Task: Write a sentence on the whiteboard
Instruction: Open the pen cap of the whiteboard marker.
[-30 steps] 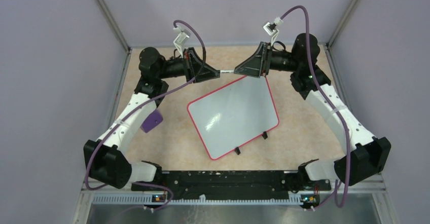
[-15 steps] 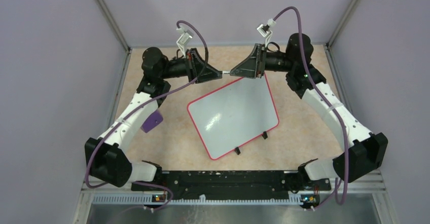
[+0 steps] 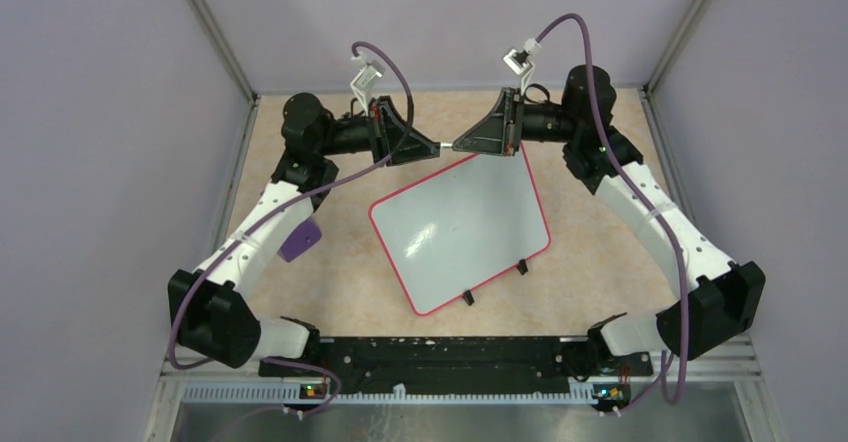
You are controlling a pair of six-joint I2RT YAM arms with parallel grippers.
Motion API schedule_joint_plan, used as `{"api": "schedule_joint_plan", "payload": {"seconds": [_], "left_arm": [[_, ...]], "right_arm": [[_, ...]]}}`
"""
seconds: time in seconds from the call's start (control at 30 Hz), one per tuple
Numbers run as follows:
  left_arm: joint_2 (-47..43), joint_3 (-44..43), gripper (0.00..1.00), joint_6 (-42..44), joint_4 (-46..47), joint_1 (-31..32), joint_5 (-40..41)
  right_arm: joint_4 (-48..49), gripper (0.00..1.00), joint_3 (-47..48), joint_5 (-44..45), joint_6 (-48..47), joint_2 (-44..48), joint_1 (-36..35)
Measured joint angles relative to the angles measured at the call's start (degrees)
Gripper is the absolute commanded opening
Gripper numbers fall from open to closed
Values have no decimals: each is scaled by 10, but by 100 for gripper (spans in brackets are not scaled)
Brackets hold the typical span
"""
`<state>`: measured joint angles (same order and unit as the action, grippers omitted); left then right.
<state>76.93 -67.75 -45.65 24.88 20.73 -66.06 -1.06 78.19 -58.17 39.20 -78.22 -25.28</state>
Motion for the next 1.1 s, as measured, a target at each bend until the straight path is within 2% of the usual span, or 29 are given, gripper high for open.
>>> {"api": "schedule_joint_plan", "payload": {"seconds": [0.43, 0.7, 0.77, 0.87, 0.97, 1.1], "left_arm": [[-1, -2, 0, 16, -10, -11, -6], [-25, 21, 0, -4, -11, -140, -10], [-28, 5, 0, 44, -75, -163, -9], [-10, -98, 0, 195, -283, -181, 39], [10, -199, 0, 349, -450, -185, 120], [21, -237, 0, 486, -596, -184, 238]], "right_arm": [[-19, 0, 10, -15, 1, -2, 21], [-7, 0, 10, -35, 15, 6, 144], [-9, 0, 9, -42, 13, 12, 167], [-22, 0, 9, -57, 0, 23, 196], [-57, 0, 10, -68, -37, 33, 219], [-143, 0, 10, -70, -122, 41, 226]]}}
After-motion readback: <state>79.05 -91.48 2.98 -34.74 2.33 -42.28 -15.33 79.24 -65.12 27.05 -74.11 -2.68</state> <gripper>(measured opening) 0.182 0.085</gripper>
